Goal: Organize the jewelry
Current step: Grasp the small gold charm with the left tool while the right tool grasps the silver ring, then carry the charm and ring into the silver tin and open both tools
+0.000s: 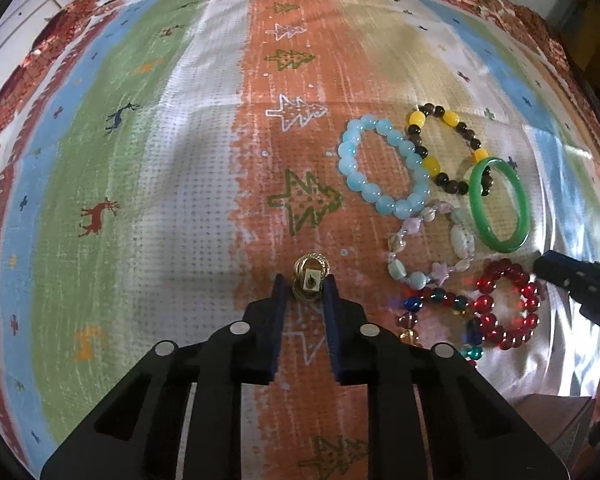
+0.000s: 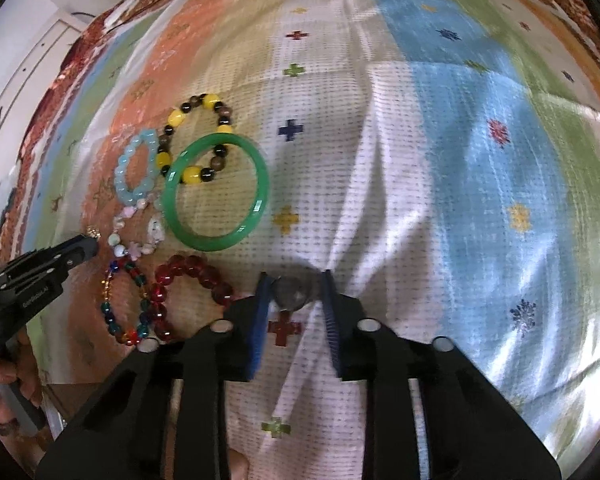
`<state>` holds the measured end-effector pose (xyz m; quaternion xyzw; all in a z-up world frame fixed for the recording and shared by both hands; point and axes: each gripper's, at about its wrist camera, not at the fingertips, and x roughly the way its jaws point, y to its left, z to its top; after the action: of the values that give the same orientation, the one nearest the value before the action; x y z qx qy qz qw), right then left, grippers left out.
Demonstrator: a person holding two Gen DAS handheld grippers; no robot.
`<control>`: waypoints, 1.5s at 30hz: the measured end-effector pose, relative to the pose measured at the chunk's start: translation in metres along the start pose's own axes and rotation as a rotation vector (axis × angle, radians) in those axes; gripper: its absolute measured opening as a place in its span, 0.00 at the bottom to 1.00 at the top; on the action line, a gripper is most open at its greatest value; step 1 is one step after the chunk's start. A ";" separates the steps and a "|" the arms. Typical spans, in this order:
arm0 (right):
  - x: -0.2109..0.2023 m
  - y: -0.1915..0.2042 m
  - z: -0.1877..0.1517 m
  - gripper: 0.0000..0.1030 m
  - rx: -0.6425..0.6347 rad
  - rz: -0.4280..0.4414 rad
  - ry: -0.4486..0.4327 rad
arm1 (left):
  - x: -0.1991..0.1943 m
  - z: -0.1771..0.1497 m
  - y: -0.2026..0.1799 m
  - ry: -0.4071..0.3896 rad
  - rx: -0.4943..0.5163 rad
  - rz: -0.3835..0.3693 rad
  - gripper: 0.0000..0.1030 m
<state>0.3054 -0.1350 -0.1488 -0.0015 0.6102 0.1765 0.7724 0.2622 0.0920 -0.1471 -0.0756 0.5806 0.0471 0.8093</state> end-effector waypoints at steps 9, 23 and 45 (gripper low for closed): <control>-0.005 -0.004 -0.002 0.20 0.009 0.032 -0.002 | -0.003 0.002 0.008 0.010 -0.046 -0.053 0.14; -0.038 0.010 -0.006 0.20 -0.042 0.068 -0.056 | -0.030 0.000 0.011 -0.033 -0.062 -0.097 0.14; -0.105 0.052 -0.045 0.20 -0.197 0.055 -0.215 | -0.106 -0.033 -0.009 -0.164 -0.064 -0.210 0.14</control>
<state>0.2287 -0.1246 -0.0504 -0.0415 0.5033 0.2559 0.8243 0.1991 0.0783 -0.0560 -0.1575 0.4994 -0.0132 0.8518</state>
